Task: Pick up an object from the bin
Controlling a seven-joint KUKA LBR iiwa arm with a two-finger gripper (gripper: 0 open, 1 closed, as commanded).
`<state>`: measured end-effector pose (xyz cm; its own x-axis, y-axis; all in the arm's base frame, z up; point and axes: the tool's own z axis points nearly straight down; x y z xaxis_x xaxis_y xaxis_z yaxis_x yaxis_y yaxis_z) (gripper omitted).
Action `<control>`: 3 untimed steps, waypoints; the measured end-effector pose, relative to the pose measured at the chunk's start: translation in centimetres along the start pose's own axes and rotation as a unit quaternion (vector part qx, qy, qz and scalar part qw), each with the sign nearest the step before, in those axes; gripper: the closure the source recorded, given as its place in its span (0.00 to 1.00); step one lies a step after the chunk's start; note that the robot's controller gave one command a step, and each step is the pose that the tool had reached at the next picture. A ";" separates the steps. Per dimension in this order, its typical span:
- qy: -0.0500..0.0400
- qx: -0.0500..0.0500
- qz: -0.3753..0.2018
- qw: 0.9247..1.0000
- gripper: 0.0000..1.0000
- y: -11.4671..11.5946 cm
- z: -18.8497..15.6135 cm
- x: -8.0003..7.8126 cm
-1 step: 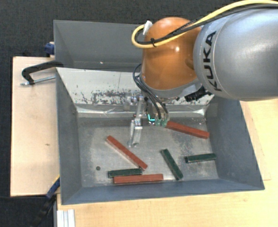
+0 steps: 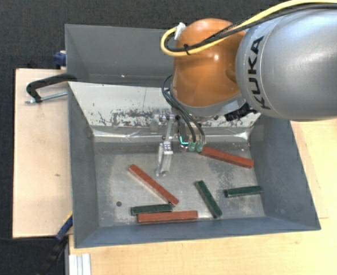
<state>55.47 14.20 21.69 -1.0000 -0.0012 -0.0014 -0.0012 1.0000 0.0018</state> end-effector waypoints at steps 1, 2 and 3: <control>-0.003 0.000 -0.030 1.000 0.00 -0.1 3.1 0.8; 0.003 0.000 -0.046 0.999 0.00 -1.0 12.8 1.0; 0.001 0.000 -0.007 1.000 1.00 -1.8 14.6 0.5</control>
Offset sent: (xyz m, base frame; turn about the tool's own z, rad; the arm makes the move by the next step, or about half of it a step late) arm -0.0131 -0.0060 -0.1469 -0.1606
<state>55.01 12.44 7.07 -0.9999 -0.0150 0.0002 -0.0150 0.9999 0.0017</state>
